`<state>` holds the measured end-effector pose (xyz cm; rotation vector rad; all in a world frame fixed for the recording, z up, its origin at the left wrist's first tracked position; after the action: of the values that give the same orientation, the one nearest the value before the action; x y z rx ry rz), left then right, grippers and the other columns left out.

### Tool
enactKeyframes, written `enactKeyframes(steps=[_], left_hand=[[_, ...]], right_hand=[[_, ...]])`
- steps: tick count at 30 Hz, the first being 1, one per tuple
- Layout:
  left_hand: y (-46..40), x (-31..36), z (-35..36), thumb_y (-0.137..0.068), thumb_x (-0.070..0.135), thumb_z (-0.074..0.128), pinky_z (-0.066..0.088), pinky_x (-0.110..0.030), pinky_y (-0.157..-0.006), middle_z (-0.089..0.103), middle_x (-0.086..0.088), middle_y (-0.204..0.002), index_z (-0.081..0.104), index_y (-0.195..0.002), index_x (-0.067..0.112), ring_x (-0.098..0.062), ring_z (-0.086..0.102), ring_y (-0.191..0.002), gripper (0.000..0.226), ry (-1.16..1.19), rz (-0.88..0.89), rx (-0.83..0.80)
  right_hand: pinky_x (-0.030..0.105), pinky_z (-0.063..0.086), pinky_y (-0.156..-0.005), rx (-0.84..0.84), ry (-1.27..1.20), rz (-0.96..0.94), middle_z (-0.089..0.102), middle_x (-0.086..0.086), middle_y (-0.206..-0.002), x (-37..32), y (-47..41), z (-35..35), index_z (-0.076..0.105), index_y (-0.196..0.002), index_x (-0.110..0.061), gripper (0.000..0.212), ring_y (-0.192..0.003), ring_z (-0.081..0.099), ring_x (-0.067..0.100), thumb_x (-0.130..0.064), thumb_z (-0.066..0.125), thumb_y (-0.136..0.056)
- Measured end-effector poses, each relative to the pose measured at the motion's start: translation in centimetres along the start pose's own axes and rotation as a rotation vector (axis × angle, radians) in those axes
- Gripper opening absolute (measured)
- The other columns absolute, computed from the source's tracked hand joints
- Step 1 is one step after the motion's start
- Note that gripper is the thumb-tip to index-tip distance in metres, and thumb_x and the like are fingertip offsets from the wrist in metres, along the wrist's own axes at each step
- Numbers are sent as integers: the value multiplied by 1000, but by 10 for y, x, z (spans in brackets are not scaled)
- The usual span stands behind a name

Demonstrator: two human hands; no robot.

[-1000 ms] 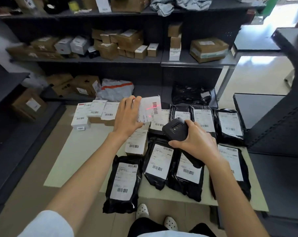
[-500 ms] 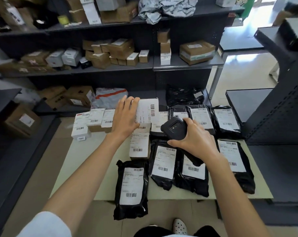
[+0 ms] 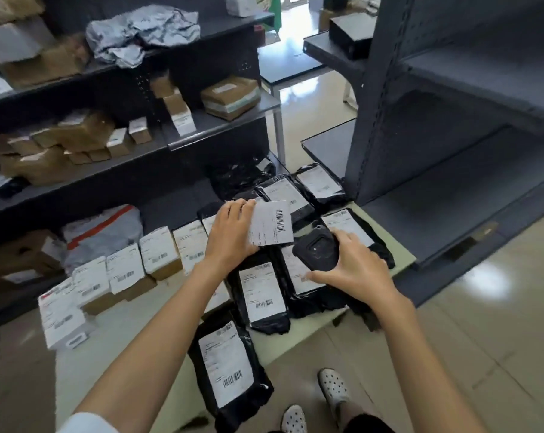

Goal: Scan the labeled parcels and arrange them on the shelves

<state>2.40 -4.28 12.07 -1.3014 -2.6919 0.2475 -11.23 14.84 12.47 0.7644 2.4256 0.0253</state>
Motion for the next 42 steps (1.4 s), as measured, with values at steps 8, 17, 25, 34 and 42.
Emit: enactKeyframes(steps=[8,17,25,34,42], left_hand=[[-53,175,44,-67,41,83,30,-42,-112,40,-12,-143,32,-147,9,-32,33,-130,101,119,383,-82],[-89,406,73,-60,41,84,40,-40,-97,51,-12,-125,44,-136,6,-33,45,-115,93,201,703,-84],[-154,623,68,-61,40,78,43,-38,-94,53,-11,-120,46,-134,5,-33,48,-107,87,269,809,-14],[-247,807,54,-64,42,81,40,-35,-95,46,-5,-129,38,-138,14,-26,40,-118,90,292,834,37],[-352,939,87,-66,34,80,41,-35,-95,49,-6,-128,41,-139,11,-27,42,-119,86,349,854,52]], right_hand=[[45,51,-90,201,-81,326,52,-5,-130,124,70,-50,41,-140,-30,91,-115,58,27,-66,76,-64],[39,50,-89,400,-176,606,53,-3,-133,281,142,-130,45,-139,-28,89,-117,57,25,-60,81,-64],[43,53,-85,570,-189,658,55,-7,-119,433,168,-268,49,-126,-28,79,-104,62,24,-58,81,-59],[39,51,-82,654,-168,647,57,-10,-116,572,168,-397,49,-126,-31,76,-100,61,20,-56,81,-62],[40,51,-84,654,-176,673,54,-11,-118,705,114,-478,47,-130,-32,79,-101,60,18,-56,81,-63]])
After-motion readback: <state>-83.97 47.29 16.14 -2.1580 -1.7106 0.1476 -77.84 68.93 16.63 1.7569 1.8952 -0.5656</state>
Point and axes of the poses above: each hand's wrist, its own y-axis away from the middle knuckle, its own z-axis out of the palm, x = y × z, the point moved 9 cm from there along -y, towards the middle knuckle
